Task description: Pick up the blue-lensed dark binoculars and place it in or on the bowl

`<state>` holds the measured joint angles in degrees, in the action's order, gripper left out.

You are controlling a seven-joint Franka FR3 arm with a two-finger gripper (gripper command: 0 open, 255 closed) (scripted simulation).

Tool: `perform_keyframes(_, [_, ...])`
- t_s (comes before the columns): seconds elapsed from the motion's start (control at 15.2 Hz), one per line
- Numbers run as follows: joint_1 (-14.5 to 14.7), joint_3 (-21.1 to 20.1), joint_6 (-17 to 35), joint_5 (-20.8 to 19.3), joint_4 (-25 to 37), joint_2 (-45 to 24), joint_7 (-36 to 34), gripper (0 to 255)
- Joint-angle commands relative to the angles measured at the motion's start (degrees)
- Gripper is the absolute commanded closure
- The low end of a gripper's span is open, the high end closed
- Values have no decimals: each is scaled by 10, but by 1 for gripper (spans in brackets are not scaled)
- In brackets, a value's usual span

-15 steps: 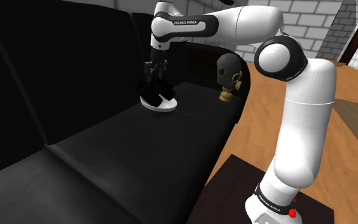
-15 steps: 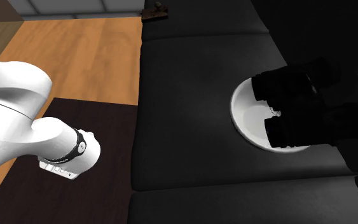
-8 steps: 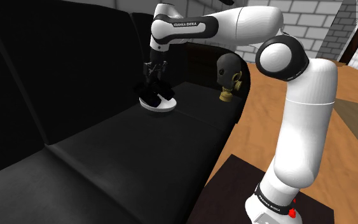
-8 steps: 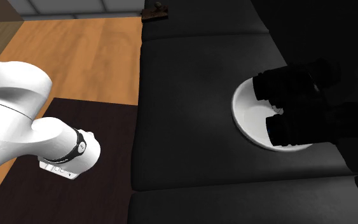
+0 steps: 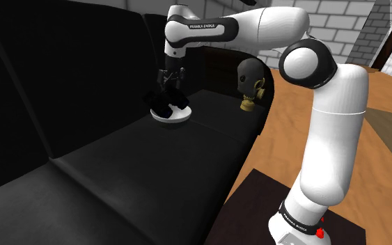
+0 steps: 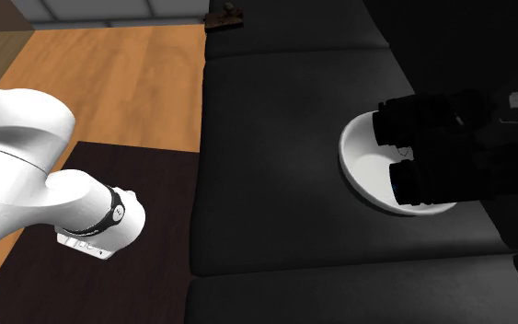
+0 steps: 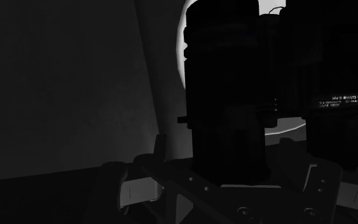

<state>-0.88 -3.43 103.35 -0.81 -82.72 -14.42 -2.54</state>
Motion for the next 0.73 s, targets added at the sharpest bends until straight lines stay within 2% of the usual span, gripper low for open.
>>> perform_keyframes(0.0, [-1, 0, -28, 1, 25, 2, 2, 0])
perform_keyframes(0.13, [-1, 0, -64, 0, 64, -1, 2, 0])
perform_keyframes(0.66, [-1, 0, -64, 0, 64, -1, 2, 0])
